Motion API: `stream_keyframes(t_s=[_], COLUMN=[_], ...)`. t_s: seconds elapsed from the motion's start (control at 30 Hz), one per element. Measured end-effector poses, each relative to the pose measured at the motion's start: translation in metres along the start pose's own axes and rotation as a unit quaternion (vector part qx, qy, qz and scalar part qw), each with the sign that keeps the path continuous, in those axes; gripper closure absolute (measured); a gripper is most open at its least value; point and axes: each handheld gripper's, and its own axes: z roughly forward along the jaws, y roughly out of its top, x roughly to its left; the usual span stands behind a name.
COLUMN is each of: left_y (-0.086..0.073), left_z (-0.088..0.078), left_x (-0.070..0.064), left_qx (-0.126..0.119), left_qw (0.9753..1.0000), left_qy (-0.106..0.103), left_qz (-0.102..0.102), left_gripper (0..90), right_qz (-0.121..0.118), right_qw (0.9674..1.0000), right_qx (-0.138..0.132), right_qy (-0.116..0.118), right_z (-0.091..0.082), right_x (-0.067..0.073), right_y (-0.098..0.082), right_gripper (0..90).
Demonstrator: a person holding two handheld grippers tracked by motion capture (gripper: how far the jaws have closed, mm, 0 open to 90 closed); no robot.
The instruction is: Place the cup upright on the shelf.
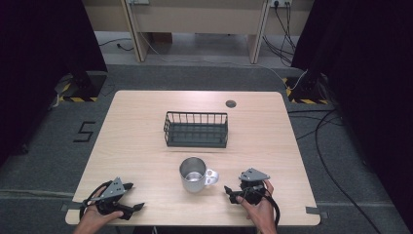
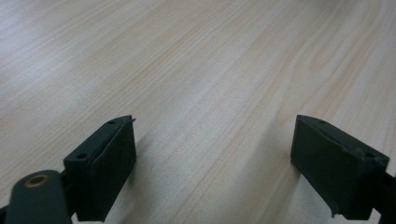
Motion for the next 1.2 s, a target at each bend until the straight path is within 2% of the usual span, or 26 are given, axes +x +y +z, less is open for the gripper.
stream_keyframes(t_s=[0.27, 0.47, 0.5, 0.63, 0.77, 1.2], left_y=[0.000, 0.000, 0.000, 0.000, 0.000, 0.000], left_z=[0.000, 0.000, 0.000, 0.000, 0.000, 0.000], left_x=[0.000, 0.000, 0.000, 0.000, 0.000, 0.000], left_qx=[0.000, 0.000, 0.000, 0.000, 0.000, 0.000], left_qw=[1.0000, 1.0000, 1.0000, 1.0000, 1.0000, 1.0000], left_qy=[0.000, 0.000, 0.000, 0.000, 0.000, 0.000], left_qz=[0.000, 0.000, 0.000, 0.000, 0.000, 0.000], left_gripper=[13.5, 13.6, 13.6, 13.6, 13.6, 13.6], right_qz=[-0.018, -0.027, -0.035, -0.045, -0.045, -0.054], right_qw=[0.9992, 0.9974, 0.9959, 0.9944, 0.9935, 0.9878], right_qx=[-0.033, -0.060, -0.075, -0.084, -0.090, -0.122], right_qy=[0.016, 0.030, 0.038, 0.047, 0.053, 0.081], right_z=[-0.013, -0.021, -0.025, -0.027, -0.028, -0.027], right_x=[0.011, 0.019, 0.023, 0.029, 0.031, 0.042], right_y=[0.009, 0.016, 0.019, 0.024, 0.027, 0.045], right_gripper=[15.4, 15.3, 15.3, 15.4, 15.3, 15.1])
